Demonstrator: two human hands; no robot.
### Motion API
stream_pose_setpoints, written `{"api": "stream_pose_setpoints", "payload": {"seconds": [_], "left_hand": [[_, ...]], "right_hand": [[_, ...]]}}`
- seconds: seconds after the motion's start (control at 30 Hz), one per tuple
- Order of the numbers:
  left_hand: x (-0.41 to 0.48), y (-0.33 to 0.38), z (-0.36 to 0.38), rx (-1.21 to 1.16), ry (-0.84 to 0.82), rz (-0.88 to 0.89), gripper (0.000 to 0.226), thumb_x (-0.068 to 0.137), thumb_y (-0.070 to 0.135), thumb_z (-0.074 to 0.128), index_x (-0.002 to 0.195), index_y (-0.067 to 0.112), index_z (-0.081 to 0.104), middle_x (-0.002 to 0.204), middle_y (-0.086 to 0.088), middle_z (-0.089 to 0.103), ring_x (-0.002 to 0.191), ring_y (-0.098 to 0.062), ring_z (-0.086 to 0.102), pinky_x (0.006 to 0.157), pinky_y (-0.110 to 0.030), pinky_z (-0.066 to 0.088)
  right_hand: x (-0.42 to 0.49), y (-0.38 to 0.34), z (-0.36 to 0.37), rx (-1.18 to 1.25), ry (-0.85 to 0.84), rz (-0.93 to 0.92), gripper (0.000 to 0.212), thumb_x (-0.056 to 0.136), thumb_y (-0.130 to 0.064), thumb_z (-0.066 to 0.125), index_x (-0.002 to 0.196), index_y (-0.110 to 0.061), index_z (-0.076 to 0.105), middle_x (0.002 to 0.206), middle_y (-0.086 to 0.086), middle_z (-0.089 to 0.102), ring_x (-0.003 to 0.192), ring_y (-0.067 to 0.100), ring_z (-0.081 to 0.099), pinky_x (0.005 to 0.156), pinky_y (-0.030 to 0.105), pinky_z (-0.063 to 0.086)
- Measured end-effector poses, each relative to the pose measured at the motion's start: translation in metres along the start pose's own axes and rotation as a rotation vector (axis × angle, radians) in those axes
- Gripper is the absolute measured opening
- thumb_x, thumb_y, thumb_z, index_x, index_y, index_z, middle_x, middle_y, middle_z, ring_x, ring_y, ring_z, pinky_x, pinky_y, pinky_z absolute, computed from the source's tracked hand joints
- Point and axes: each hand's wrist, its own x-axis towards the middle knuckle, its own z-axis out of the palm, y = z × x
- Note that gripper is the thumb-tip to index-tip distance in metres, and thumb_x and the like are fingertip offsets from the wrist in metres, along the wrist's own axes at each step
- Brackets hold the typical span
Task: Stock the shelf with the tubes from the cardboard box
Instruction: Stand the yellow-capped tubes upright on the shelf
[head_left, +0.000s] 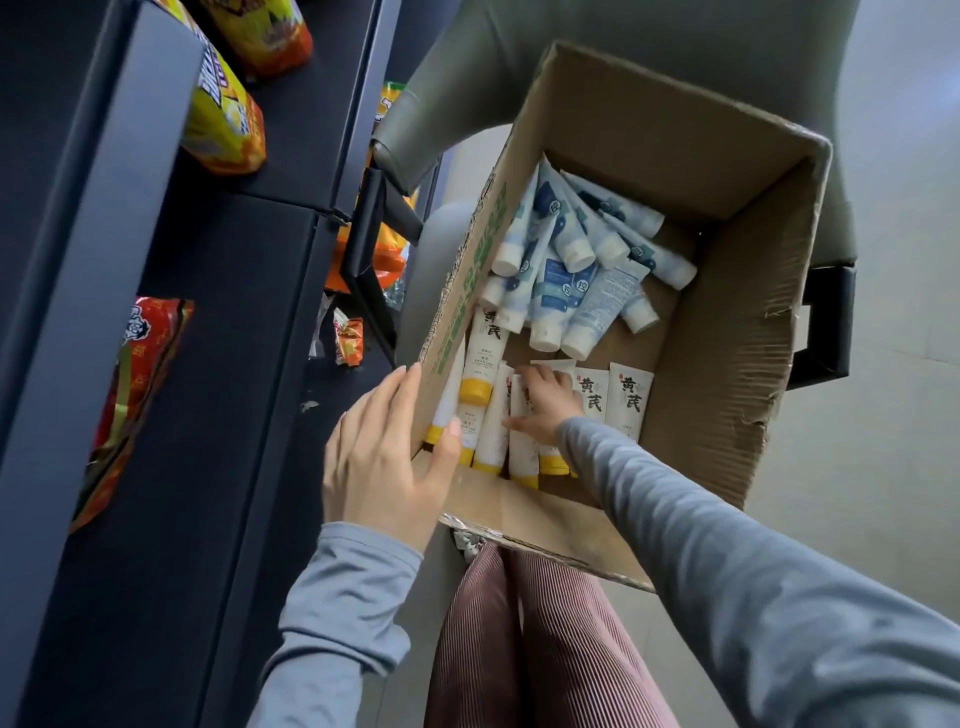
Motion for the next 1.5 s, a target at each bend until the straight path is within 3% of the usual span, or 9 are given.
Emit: {"api": "stream_pose_setpoints", "payload": {"seconds": [0.23,0.3,0.57,0.7,0.8,1.03,1.17,1.27,1.5], "left_hand": [[0.001,-0.001,-0.004,-0.009,0.013,0.001,0.073,0.079,0.057,0.025,0.135,0.015,0.046,0.139,-0.003,0.049,0.128,-0.023,0.042,0.103,-0.041,0.032],[0.001,-0.001,-0.005,-0.009,0.014,-0.007,0.074,0.079,0.057,0.024,0.135,0.015,0.046,0.139,-0.002,0.048,0.129,-0.023,0.042,0.103,-0.041,0.031],[0.002,0.003,-0.007,-0.024,0.01,-0.018,0.075,0.078,0.058,0.023,0.136,0.017,0.045,0.14,-0.001,0.047,0.129,-0.022,0.04,0.104,-0.041,0.031],[0.004,0.009,-0.006,-0.058,0.008,-0.008,0.074,0.078,0.056,0.025,0.135,0.014,0.046,0.139,-0.004,0.048,0.128,-0.025,0.042,0.105,-0.045,0.034],[0.005,0.014,-0.006,-0.073,0.0,-0.011,0.07,0.079,0.051,0.029,0.134,0.013,0.046,0.139,-0.004,0.048,0.126,-0.026,0.042,0.104,-0.043,0.035],[0.011,0.026,-0.002,-0.209,-0.05,-0.003,0.052,0.09,0.02,0.054,0.139,0.013,0.039,0.14,-0.005,0.046,0.128,-0.023,0.041,0.104,-0.029,0.029],[0.016,0.027,-0.002,-0.377,-0.149,-0.025,0.074,0.084,0.019,0.064,0.145,0.022,0.022,0.143,-0.001,0.04,0.13,-0.015,0.039,0.102,-0.018,0.026],[0.021,0.026,-0.004,-0.486,-0.223,-0.055,0.08,0.081,0.023,0.068,0.145,0.027,0.02,0.13,0.009,0.043,0.121,-0.009,0.044,0.101,-0.023,0.032],[0.027,0.017,-0.016,-0.587,-0.345,-0.072,0.037,0.064,0.042,0.074,0.093,0.043,0.053,0.098,0.016,0.064,0.095,-0.009,0.063,0.084,-0.031,0.053]], "right_hand": [[0.002,0.017,-0.022,-0.175,0.034,-0.137,0.083,0.061,-0.05,0.081,0.126,-0.012,0.047,0.141,0.009,0.04,0.134,0.031,0.025,0.104,0.045,0.028],[-0.001,0.021,-0.023,-0.131,0.025,-0.099,0.083,0.06,-0.054,0.08,0.123,-0.011,0.047,0.134,0.011,0.049,0.128,0.031,0.038,0.097,0.041,0.035],[-0.024,0.038,-0.024,0.548,0.012,0.042,0.035,0.073,-0.015,0.08,0.095,-0.011,0.053,0.082,-0.002,0.059,0.075,0.012,0.055,0.068,0.024,0.041],[-0.039,0.034,-0.021,0.955,-0.038,0.132,0.025,0.075,0.0,0.075,0.087,-0.011,0.055,0.079,0.0,0.062,0.071,0.011,0.062,0.05,0.014,0.05],[-0.045,0.027,-0.017,1.114,0.004,0.134,0.022,0.075,0.0,0.075,0.08,-0.014,0.058,0.077,-0.001,0.064,0.06,0.001,0.066,0.05,0.013,0.051],[-0.064,0.001,-0.052,1.216,0.091,-0.091,0.014,0.078,-0.009,0.075,0.079,-0.015,0.062,0.073,-0.004,0.068,0.065,0.002,0.066,0.058,0.017,0.052],[-0.077,-0.021,-0.086,1.235,0.025,-0.253,0.022,0.074,-0.013,0.076,0.072,-0.017,0.055,0.068,-0.006,0.069,0.067,0.005,0.066,0.056,0.019,0.052],[-0.09,-0.037,-0.107,1.208,-0.069,-0.363,0.024,0.065,-0.025,0.078,0.073,-0.019,0.056,0.072,-0.005,0.069,0.071,0.01,0.067,0.057,0.022,0.053],[-0.105,-0.063,-0.119,1.166,-0.137,-0.448,0.035,0.068,-0.025,0.074,0.091,-0.007,0.055,0.085,0.006,0.068,0.082,0.019,0.068,0.058,0.023,0.055]]}}
